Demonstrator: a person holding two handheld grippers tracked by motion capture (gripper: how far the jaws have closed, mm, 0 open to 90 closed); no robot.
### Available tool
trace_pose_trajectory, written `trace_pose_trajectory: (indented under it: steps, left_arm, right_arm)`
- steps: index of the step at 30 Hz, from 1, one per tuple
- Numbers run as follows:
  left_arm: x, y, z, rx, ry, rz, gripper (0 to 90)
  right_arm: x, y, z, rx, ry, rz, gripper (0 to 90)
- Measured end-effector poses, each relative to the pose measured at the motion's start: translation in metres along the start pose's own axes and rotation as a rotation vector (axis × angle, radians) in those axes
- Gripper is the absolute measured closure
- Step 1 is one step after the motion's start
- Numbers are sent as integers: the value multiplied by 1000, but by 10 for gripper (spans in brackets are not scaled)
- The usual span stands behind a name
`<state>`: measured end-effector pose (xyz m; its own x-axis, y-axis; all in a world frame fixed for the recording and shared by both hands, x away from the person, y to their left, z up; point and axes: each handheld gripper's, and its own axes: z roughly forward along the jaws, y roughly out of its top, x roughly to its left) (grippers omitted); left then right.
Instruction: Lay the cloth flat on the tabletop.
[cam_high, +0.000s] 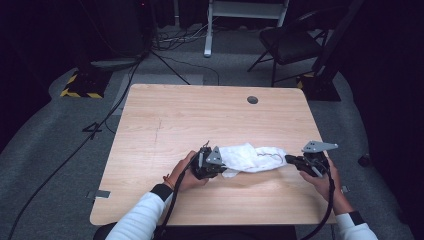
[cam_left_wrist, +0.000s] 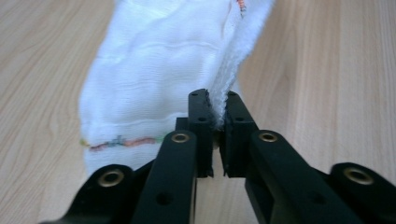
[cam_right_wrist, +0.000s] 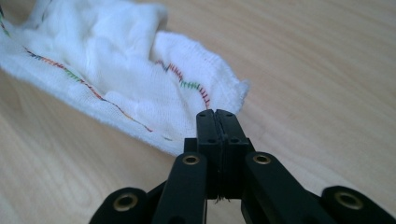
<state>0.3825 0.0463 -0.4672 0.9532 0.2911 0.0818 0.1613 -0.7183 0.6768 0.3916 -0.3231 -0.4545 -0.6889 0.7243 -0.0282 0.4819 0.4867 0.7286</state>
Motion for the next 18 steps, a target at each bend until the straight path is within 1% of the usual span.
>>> trace_pose_trajectory:
  steps: [1, 2, 3, 4, 6, 8, 10, 12, 13, 14, 15, 16, 17, 18]
  left_arm:
    - [0, 0, 0, 0, 0, 0, 871]
    - [-7, 0, -3, 9, -7, 31, 874]
    - [-7, 0, -3, 9, -7, 31, 875]
    - [-15, -1, -9, 10, -26, 38, 875]
    - [-23, -4, -17, 7, -43, 51, 875]
    - [-34, -10, -25, 9, -64, 58, 875]
    - [-44, -19, -28, 33, -84, 45, 874]
    - [-54, -28, -28, 60, -113, 42, 872]
    - [-57, -32, -28, 71, -115, 42, 867]
    - [-60, -35, -28, 75, -125, 40, 865]
    - [-63, -39, -29, 71, -131, 28, 859]
    - [-64, -41, -30, 74, -131, 16, 834]
    - [-64, -41, -30, 74, -131, 16, 775]
    - [-64, -42, -32, 71, -123, -1, 775]
  right_arm:
    - [2, -2, 0, 12, -5, -9, 893]
    - [4, -4, -1, 21, -6, -14, 891]
    - [4, -4, -1, 21, -6, -14, 891]
    - [7, -8, -3, 29, -2, -10, 891]
    - [12, -12, -8, 33, 1, -13, 882]
    - [17, -16, -13, 33, 24, -7, 857]
    - [24, -21, -17, 49, 34, -12, 830]
    - [29, -26, -19, 73, 43, -22, 805]
    - [31, -28, -21, 77, 42, -21, 776]
    - [32, -29, -22, 71, 38, -18, 726]
    - [32, -30, -24, 66, 30, -11, 712]
    - [32, -29, -26, 59, 22, -10, 700]
    - [32, -29, -26, 59, 22, -10, 700]
    - [32, -27, -28, 44, 16, -20, 665]
